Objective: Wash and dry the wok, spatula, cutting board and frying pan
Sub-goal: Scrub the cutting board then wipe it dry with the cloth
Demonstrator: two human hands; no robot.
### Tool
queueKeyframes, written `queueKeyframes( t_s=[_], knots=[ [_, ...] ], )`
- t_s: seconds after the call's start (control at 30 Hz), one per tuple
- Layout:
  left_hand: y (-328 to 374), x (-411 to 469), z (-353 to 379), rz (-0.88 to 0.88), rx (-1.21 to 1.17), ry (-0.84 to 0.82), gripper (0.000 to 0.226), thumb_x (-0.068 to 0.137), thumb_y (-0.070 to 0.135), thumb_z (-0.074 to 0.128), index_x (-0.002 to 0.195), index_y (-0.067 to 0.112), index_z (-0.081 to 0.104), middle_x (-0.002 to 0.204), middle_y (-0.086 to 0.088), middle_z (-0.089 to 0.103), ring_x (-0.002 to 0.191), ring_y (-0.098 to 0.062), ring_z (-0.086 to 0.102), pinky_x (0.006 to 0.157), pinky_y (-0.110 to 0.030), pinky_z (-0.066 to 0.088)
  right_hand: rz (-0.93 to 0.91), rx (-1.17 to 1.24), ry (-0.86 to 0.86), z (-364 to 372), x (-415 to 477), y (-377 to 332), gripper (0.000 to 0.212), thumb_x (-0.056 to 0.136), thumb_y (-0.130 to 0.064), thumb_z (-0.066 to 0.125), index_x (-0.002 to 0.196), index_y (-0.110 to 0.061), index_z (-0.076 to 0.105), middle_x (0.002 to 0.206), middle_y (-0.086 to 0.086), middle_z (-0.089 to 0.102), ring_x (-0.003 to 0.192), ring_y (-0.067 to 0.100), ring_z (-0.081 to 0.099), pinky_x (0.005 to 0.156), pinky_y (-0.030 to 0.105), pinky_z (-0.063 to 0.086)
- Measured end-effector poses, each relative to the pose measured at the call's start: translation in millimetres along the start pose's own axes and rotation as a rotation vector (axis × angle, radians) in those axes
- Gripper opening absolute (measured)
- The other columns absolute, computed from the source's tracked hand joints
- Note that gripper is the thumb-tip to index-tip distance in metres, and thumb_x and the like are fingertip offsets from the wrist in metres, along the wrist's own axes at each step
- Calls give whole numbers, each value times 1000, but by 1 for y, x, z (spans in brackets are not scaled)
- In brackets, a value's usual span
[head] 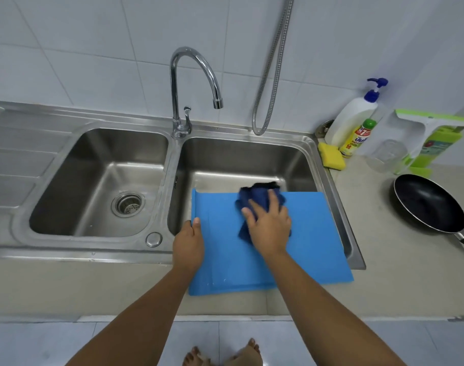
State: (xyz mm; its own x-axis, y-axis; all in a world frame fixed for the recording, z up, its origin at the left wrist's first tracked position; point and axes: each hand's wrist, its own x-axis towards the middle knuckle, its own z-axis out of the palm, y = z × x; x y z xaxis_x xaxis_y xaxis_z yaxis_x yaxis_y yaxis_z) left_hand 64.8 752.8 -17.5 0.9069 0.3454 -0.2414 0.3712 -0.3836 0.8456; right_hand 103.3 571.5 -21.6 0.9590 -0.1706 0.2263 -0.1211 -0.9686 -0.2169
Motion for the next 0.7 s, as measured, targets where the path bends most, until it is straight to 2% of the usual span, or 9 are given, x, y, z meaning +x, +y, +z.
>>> queueKeyframes(
  t_s=[0.07,0.13,0.2,0.27,0.33,0.37,0.5,0.57,0.7],
  knots=[
    [1,0,-1,-2,-11,-4,44,104,41,30,81,8,46,72,-4,50,65,-14,47,55,-27,32,-252,11,-23,-6,-3,15,43,89,-61,42,109,-39,73,142,3,53,93,31,56,75,39,48],
    [2,0,-1,-5,-21,-10,45,104,40,31,77,7,43,70,-5,48,65,-20,47,56,-31,34,-295,-20,-41,-13,8,46,44,88,-62,41,107,-38,74,140,5,54,89,34,59,72,39,50],
    [2,0,-2,-7,-26,-20,45,104,40,31,75,7,42,69,-5,47,64,-18,46,56,-29,33,-114,-58,9,-19,17,79,48,90,-63,38,115,-39,71,147,6,47,99,39,56,81,43,49],
    [3,0,-3,-9,-24,-26,45,104,40,31,77,6,42,70,-5,47,63,-16,45,54,-26,32,277,-27,-52,-25,17,97,48,96,-61,35,130,-40,61,158,5,28,122,40,42,100,46,38],
    [5,1,-3,-3,-4,-33,44,104,39,31,78,5,43,71,-4,48,64,-15,46,54,-27,32,613,5,-68,-28,10,84,48,98,-58,35,136,-36,55,161,5,16,132,40,31,105,49,30],
    [5,1,-3,4,10,-36,44,104,39,30,80,5,44,71,-4,49,64,-15,46,56,-31,32,649,18,-84,-30,5,68,47,98,-56,37,135,-35,56,161,5,16,131,40,31,103,49,30],
    [2,1,-3,15,25,-29,44,104,41,28,90,6,51,76,-1,51,69,-14,49,66,-32,35,115,-39,-21,-14,-31,10,41,89,-58,44,111,-39,72,144,6,50,97,36,58,77,43,48],
    [3,0,-3,6,25,-30,45,104,42,28,92,6,52,76,-1,51,71,-16,51,67,-32,35,-118,-24,-62,-14,-46,10,44,85,-63,39,105,-42,73,138,2,56,87,29,60,69,39,50],
    [4,0,-4,18,25,-58,48,104,41,28,94,2,53,78,-3,52,80,-24,54,70,-33,39,-80,-35,-57,-21,-41,57,50,87,-67,34,112,-44,70,147,0,47,100,30,56,79,42,48]
  ],
)
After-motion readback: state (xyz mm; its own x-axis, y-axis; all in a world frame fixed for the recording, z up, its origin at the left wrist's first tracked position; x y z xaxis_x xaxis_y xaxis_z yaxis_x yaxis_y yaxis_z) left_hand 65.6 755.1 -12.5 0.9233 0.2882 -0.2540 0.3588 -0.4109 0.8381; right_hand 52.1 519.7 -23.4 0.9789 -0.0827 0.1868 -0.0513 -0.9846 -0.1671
